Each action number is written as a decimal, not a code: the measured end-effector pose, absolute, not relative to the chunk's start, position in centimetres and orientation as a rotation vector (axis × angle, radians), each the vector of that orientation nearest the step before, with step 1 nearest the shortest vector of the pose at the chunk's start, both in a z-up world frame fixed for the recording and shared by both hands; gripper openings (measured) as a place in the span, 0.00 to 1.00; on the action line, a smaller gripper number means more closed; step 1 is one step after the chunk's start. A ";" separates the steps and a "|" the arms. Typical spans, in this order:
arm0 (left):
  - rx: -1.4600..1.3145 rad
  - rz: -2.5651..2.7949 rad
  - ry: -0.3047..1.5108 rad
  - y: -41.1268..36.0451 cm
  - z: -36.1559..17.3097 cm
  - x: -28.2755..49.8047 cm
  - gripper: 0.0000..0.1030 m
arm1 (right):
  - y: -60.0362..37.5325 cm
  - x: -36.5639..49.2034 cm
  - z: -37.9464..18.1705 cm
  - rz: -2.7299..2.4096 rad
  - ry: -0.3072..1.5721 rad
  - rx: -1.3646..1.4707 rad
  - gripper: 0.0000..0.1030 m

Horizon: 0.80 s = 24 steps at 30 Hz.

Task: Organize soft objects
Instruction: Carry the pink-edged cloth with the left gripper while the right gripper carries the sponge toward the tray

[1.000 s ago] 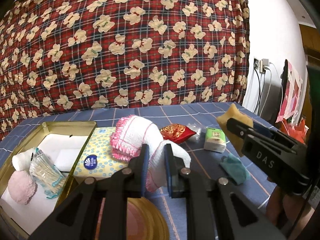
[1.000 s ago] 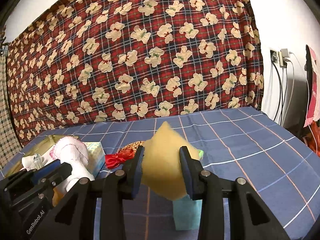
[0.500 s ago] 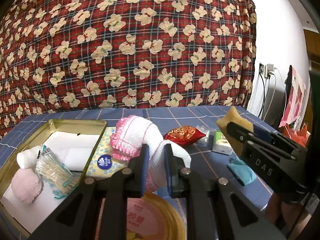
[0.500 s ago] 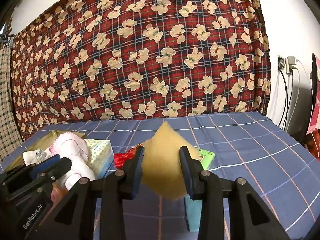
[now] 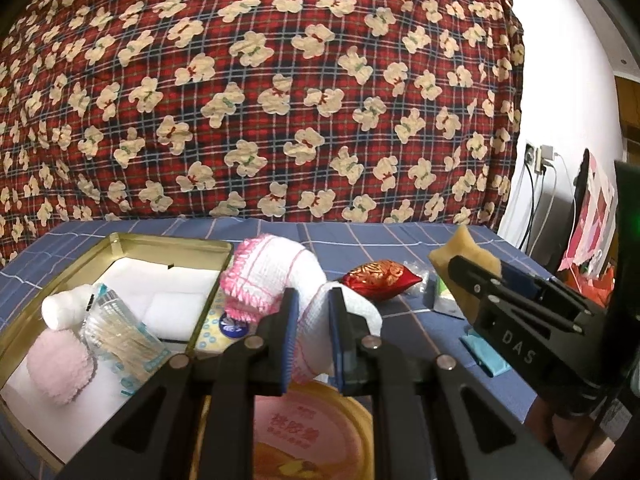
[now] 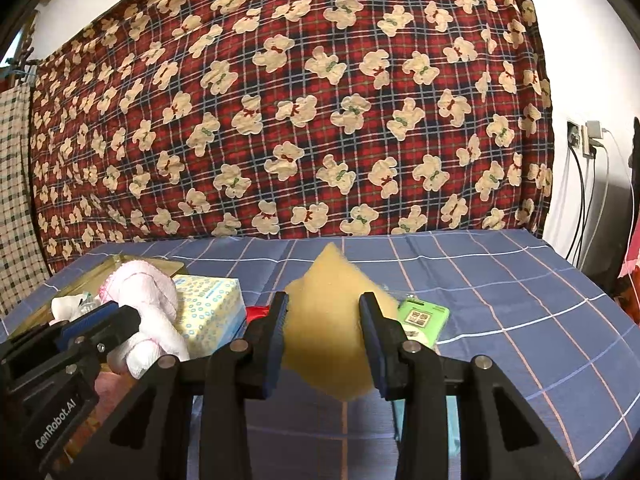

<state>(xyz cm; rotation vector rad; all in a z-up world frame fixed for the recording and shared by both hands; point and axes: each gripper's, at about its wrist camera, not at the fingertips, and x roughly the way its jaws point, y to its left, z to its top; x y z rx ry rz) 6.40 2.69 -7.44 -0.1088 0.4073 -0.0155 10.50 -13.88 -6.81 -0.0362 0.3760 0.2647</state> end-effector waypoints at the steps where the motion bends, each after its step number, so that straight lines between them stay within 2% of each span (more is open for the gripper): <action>1: -0.114 -0.014 0.407 2.8 -7.4 6.3 0.13 | -13.8 10.5 -6.8 0.267 0.376 -0.037 0.37; 24: -0.173 0.030 0.387 5.6 -7.4 5.5 0.13 | -10.3 9.9 -7.1 0.321 0.380 -0.075 0.38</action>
